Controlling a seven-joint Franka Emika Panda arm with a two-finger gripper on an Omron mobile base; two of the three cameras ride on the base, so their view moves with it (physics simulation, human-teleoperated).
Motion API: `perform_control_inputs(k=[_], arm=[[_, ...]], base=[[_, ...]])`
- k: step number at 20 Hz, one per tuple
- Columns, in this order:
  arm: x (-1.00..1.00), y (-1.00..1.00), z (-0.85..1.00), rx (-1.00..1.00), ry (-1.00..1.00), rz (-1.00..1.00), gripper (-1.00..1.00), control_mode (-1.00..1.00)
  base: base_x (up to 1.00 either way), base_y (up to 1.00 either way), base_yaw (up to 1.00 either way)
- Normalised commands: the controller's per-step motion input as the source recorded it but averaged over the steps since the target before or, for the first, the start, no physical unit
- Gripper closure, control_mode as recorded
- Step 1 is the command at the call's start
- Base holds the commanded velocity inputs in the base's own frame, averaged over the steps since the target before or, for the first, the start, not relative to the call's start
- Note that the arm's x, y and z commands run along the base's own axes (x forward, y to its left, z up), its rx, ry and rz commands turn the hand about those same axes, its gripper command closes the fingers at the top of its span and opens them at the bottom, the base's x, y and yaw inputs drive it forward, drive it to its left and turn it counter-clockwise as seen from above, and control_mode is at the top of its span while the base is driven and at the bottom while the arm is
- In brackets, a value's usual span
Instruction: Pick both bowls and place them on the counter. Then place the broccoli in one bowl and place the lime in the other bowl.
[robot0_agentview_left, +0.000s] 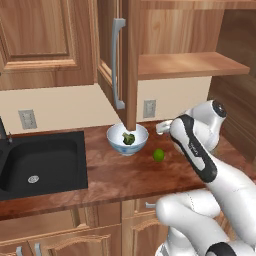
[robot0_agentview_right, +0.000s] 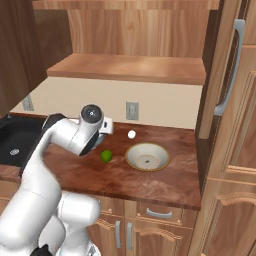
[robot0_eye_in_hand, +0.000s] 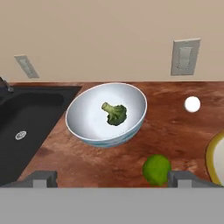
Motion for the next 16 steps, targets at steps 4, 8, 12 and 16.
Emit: perform_control_inputs(k=[4, 8, 12, 16], arm=[[-0.45, -0.27, 0.07, -0.01, 0.01, -0.06, -1.0, -1.0], [-0.36, -0.18, 0.01, -0.05, 0.06, -0.07, -1.0, -1.0], [-0.33, -0.13, 0.02, -0.06, 0.1, -0.08, -1.0, -1.0], [-0.31, -0.16, 0.07, -0.03, 0.15, -0.08, -1.0, -1.0]], base=[[0.0, 0.0, 0.0], [0.0, 0.0, 0.0], [0.0, 0.0, 0.0], [0.0, 0.0, 0.0]])
